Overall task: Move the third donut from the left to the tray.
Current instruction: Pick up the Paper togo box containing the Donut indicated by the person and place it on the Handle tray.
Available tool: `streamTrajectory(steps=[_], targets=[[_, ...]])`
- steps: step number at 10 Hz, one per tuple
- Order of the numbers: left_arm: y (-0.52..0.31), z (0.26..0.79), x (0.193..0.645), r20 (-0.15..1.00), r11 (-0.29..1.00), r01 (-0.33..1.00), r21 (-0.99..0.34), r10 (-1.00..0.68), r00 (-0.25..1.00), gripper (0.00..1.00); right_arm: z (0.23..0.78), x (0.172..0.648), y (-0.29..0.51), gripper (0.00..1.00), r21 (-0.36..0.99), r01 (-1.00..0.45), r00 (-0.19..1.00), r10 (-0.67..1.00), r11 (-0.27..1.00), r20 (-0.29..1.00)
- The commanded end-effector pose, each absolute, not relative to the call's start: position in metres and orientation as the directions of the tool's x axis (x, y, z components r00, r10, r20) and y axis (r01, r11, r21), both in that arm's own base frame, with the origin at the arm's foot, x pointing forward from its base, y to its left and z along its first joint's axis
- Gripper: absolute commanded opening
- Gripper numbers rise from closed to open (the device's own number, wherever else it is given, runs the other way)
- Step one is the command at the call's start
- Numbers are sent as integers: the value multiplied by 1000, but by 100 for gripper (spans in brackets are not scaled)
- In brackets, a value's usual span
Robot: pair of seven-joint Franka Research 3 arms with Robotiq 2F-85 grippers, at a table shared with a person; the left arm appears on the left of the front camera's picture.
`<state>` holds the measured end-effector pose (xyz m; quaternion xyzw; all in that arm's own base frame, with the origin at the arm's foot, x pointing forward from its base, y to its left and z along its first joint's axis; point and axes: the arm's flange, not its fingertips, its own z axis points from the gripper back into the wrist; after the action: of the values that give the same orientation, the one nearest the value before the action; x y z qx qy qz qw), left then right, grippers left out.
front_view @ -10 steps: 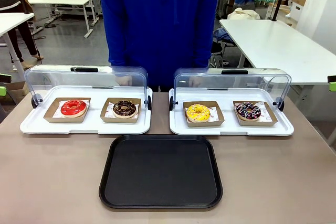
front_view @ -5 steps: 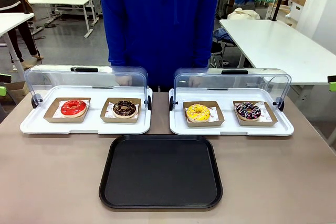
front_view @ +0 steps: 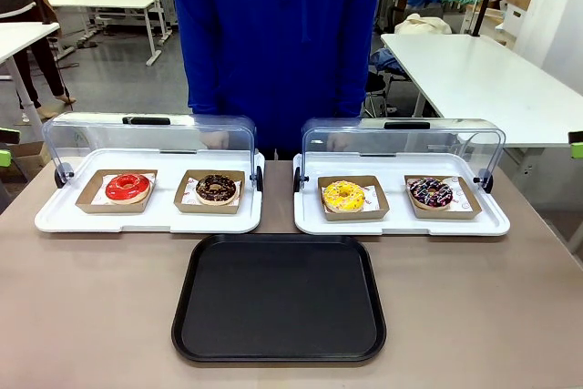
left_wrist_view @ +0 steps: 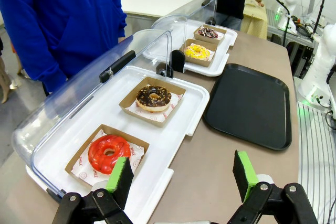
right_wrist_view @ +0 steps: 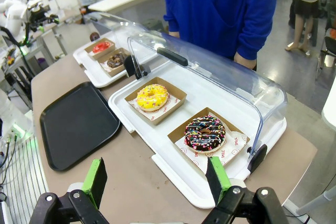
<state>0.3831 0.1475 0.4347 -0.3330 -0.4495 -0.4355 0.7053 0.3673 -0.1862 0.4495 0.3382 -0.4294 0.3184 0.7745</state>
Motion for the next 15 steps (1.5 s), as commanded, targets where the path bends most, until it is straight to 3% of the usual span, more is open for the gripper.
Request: streamTrajectory(steps=[1, 15], targets=[[149, 435, 383, 928, 390, 918, -75, -311, 208, 100, 452, 372, -187, 100, 228, -794, 394, 192, 563, 899], [149, 435, 383, 928, 390, 918, -75, -311, 208, 100, 452, 372, -187, 100, 228, -794, 394, 192, 563, 899]])
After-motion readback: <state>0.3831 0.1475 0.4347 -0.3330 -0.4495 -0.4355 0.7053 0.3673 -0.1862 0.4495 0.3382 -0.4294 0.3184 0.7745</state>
